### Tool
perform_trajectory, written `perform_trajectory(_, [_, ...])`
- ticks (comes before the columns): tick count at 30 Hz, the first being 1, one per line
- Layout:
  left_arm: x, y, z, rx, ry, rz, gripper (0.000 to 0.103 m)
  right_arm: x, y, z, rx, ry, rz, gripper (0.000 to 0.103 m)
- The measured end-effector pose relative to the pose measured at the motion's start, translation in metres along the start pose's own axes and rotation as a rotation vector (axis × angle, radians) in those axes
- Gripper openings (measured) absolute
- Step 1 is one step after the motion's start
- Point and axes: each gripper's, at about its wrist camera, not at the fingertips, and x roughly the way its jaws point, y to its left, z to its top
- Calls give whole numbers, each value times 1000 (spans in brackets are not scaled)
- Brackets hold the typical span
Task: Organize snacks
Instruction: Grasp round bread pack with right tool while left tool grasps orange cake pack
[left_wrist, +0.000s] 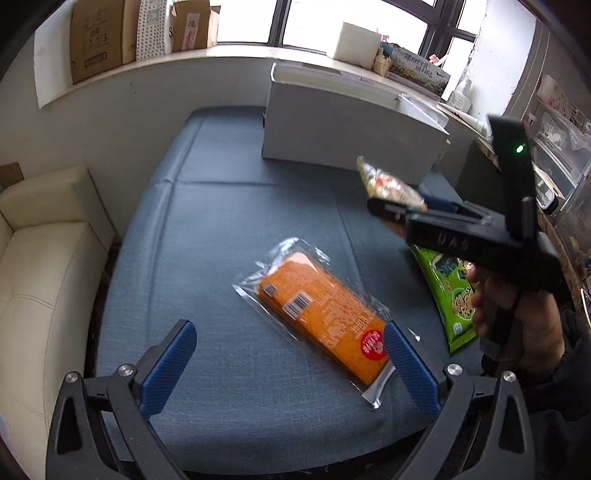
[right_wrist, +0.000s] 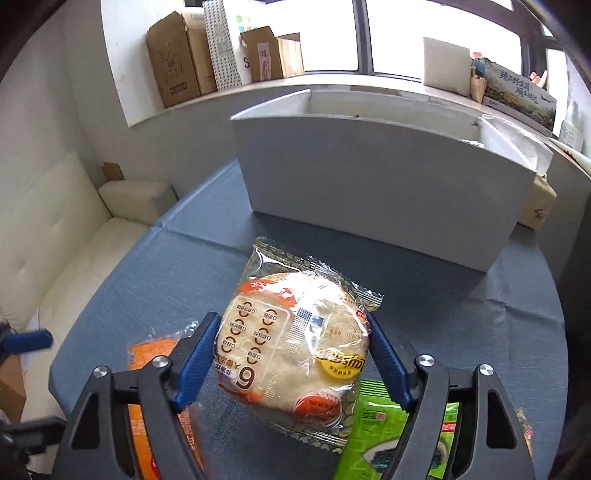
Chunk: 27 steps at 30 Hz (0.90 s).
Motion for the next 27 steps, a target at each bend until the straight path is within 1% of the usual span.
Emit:
perform_trajectory(3, [15, -9, -5, -14, 65, -14, 103, -28, -13, 0, 38, -43, 2, 82])
perform_trajectory(7, [36, -16, -8, -55, 134, -34, 103, -61, -23, -10, 58, -89, -10, 82])
perform_trajectory(9, [45, -17, -5, -74, 149, -46, 103, -71, -26, -15, 72, -101, -13, 82])
perform_trajectory(11, [55, -19, -2, -81, 159, -38, 103, -79, -29, -19, 88, -113, -13, 82])
perform_trajectory(15, [68, -31, 10, -47, 149, 9, 103, -87, -38, -26, 116, -125, -19, 82])
perform_trajectory(18, [80, -41, 20, -7, 140, 56, 103, -90, -44, -31, 142, -131, -17, 82])
perform_trajectory(21, [94, -53, 32, 36, 143, 85, 103, -89, -48, -33, 158, -129, -18, 82])
perform_trajectory(25, [113, -68, 45, 93, 153, 169, 103, -89, -51, -36, 173, -127, -24, 82])
perform_trajectory(27, [115, -73, 46, 115, 140, 165, 102, -90, -53, -38, 181, -127, -27, 82])
